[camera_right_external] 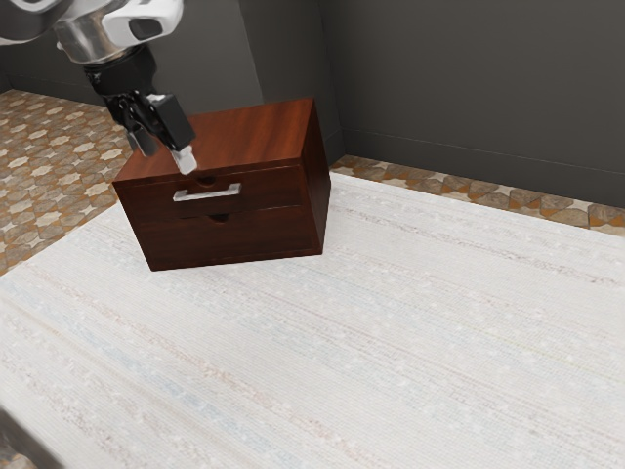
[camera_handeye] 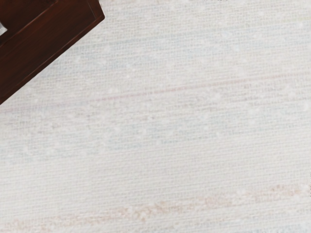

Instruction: Pull the drawer handle with one arm to open the drawer

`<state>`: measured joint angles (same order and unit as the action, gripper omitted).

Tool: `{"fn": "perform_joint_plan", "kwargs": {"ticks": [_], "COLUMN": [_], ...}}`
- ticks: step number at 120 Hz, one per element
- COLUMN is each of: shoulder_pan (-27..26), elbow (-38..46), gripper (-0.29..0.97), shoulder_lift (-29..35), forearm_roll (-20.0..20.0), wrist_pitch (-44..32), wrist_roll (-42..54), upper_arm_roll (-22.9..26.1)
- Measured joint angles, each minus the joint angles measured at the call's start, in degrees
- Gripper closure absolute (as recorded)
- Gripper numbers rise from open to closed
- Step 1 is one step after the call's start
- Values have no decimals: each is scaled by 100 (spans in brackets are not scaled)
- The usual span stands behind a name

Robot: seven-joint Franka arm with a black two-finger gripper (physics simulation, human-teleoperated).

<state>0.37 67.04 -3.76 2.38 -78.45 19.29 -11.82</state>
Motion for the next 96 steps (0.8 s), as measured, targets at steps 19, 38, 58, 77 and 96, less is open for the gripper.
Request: {"fn": "perform_joint_plan", "kwargs": {"ticks": [19, 38, 58, 77, 96], "shoulder_pan": [31, 374, 813, 987, 1077], "elbow": [-10, -45, -348, -522, -526], "gripper": [0, 0, 0, 0, 0], "shoulder_lift": [-314, -1103, -1835, -1982, -2020], "forearm_roll": [-245, -344, -179, -36, 46], "wrist_pitch": [-113, -703, -1255, -1646, -1862], "wrist_roll": [1219, 2533, 3783, 4827, 5681], "upper_arm_roll": [6, 24, 76, 170, 145]}}
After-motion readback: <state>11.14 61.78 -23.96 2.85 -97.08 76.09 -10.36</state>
